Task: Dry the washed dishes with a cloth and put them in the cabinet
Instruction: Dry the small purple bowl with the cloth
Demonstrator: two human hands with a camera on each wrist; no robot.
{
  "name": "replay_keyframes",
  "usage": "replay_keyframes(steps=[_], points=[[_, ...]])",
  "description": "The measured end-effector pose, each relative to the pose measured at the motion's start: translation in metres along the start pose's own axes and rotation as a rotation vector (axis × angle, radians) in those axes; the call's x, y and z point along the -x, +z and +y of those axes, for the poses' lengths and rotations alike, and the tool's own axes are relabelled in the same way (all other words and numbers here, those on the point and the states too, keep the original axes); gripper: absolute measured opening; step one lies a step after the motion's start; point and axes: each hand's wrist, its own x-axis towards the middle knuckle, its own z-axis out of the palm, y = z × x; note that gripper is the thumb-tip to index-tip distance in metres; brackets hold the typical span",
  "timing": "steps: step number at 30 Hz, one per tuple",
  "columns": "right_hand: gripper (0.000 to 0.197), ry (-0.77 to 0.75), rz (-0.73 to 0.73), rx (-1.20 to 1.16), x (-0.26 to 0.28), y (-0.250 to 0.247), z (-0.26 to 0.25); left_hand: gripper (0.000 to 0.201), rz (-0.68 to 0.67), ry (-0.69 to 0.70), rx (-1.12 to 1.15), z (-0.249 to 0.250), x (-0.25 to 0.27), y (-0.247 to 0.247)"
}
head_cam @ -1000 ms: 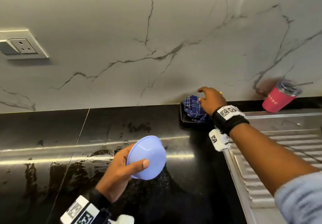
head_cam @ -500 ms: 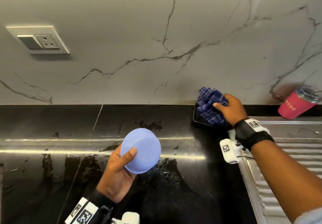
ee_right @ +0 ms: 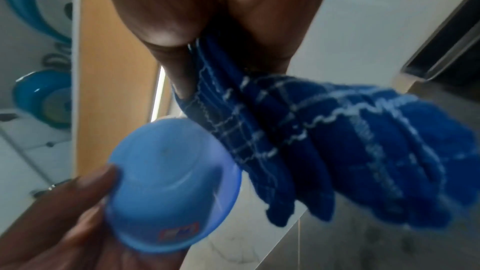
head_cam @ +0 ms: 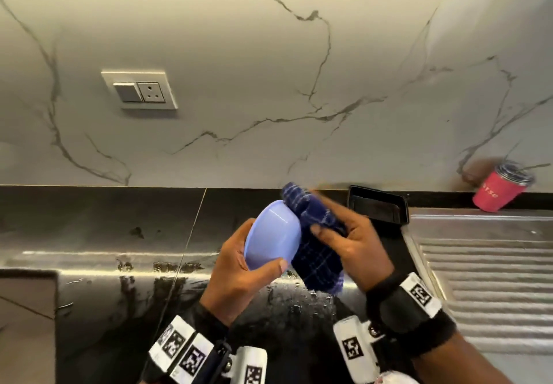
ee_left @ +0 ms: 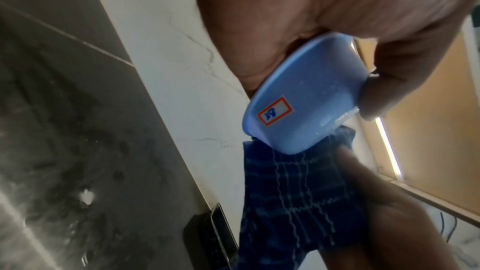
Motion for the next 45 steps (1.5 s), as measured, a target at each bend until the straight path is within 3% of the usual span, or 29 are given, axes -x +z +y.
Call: replay_keyframes(steps=[2,5,7,9,10,11,12,13,15,18,20,22,24,27,30,34,35,37,39,42,44,45], points=[[0.043,-0.017,-0.102,-0.046,0.000,0.019,-0.006,0.052,-0.023,0.015,-0.039,0.012,0.006,-0.003],[0.045,-0.102,-0.144,-0.013,0.000,0.040,-0.017,0.041,-0.067,0.040,-0.100,0.019,0.007,-0.019],[0.050,-0.258,-0.191,0.203,0.003,0.055,-0.025,0.037,-0.072,0.119,-0.132,0.028,0.007,-0.029],[0.043,-0.487,-0.252,0.554,0.010,0.070,-0.030,0.040,-0.077,0.151,-0.170,0.026,0.005,-0.025],[0.039,-0.603,-0.282,0.706,0.013,0.076,-0.033,0.044,-0.102,0.133,-0.249,0.023,0.007,-0.022],[0.036,-0.692,-0.309,0.807,0.016,0.080,-0.035,0.048,-0.044,-0.046,-0.262,0.040,0.012,-0.014],[0.036,-0.747,-0.330,0.868,0.015,0.081,-0.037,0.052,0.040,-0.018,-0.341,0.047,0.016,-0.012],[0.037,-0.769,-0.331,0.880,0.012,0.081,-0.039,0.055,-0.036,0.103,-0.249,0.041,0.019,-0.020],[0.044,-0.633,-0.292,0.709,0.001,0.078,-0.036,0.043,-0.083,0.188,-0.186,0.037,0.011,-0.042],[0.033,-0.142,-0.125,0.149,-0.011,0.075,-0.035,0.023,-0.088,0.142,-0.088,0.037,0.014,-0.057],[0.031,-0.070,-0.088,0.047,-0.008,0.079,-0.035,0.018,-0.122,0.155,-0.059,0.043,0.017,-0.054],[0.038,-0.170,-0.099,0.104,0.000,0.087,-0.040,0.019,-0.140,0.164,-0.063,0.044,0.015,-0.053],[0.043,-0.396,-0.151,0.349,0.005,0.095,-0.048,0.029,-0.143,0.203,-0.038,0.044,0.011,-0.060],[0.035,-0.710,-0.285,0.719,0.012,0.102,-0.059,0.044,-0.139,0.287,-0.032,0.046,0.011,-0.060],[0.033,-0.675,-0.264,0.703,0.008,0.097,-0.057,0.033,-0.131,0.283,-0.026,0.046,0.013,-0.058],[0.030,-0.140,-0.059,0.005,-0.005,0.091,-0.050,0.030,-0.093,0.186,0.073,0.044,0.017,-0.054],[0.030,-0.092,-0.034,-0.051,-0.004,0.092,-0.050,0.030,-0.098,0.172,0.081,0.044,0.017,-0.054],[0.034,-0.169,-0.042,0.028,0.004,0.095,-0.052,0.028,-0.110,0.163,0.064,0.044,0.015,-0.054],[0.039,-0.382,-0.098,0.310,0.013,0.102,-0.057,0.029,-0.133,0.202,0.055,0.046,0.013,-0.053],[0.032,-0.703,-0.257,0.696,0.019,0.106,-0.062,0.048,-0.115,0.227,0.096,0.048,0.014,-0.052],[0.031,-0.703,-0.293,0.630,0.015,0.100,-0.059,0.040,-0.107,0.227,0.063,0.047,0.016,-0.051],[0.032,-0.635,-0.274,0.519,0.012,0.096,-0.054,0.033,-0.101,0.209,0.051,0.045,0.017,-0.050]])
